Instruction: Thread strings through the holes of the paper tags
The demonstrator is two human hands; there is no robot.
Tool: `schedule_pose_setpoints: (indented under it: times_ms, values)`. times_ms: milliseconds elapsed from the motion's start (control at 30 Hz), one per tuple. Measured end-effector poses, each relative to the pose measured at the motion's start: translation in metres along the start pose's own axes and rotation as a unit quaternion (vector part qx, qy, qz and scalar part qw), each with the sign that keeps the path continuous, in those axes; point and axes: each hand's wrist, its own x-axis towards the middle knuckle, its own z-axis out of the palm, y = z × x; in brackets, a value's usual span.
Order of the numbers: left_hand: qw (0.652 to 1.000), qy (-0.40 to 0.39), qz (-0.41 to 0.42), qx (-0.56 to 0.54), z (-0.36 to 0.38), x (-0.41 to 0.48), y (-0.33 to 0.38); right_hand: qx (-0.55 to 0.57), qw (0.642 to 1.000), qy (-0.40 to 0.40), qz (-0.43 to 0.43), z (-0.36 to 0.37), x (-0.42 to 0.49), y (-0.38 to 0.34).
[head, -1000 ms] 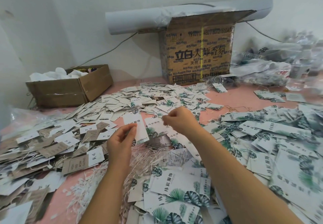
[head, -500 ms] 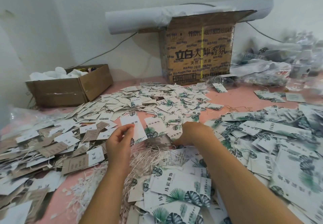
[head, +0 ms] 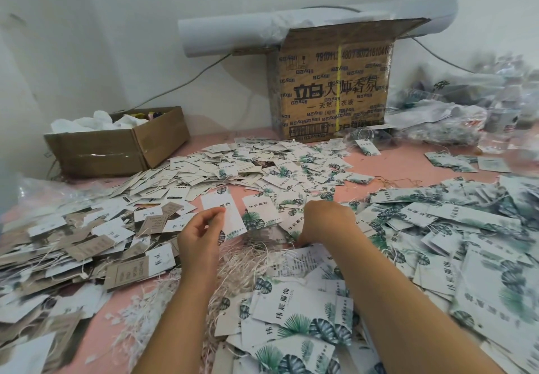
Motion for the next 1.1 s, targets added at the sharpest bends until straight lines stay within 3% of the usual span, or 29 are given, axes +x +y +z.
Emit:
schedule_pose_setpoints:
  times_ms: [333,567,700,833,967,1100]
  values:
    - [1.0,-0.009,0.0,0.006,-0.001,0.001,-0.002,0.051,0.995,0.088,0.002,-0.006,0.001,0.002]
    - [0.998,-0.046,0.008,0.039,-0.004,0.001,-0.005,0.164,0.986,0.029,0.018,-0.01,0.006,0.016]
    - [0.997,-0.055,0.014,0.054,-0.004,0.001,-0.004,0.279,0.96,0.024,0.014,-0.01,0.014,0.019]
    - [0.996,-0.059,0.017,0.067,-0.004,-0.001,-0.001,0.342,0.935,0.065,-0.064,-0.016,0.009,0.013]
    - [0.994,-0.072,0.027,0.073,-0.001,-0.003,0.006,0.429,0.889,0.024,-0.16,-0.025,-0.007,-0.003]
    - [0.994,-0.083,0.033,0.064,0.004,-0.009,0.018,0.416,0.888,0.005,-0.196,-0.023,-0.014,-0.016]
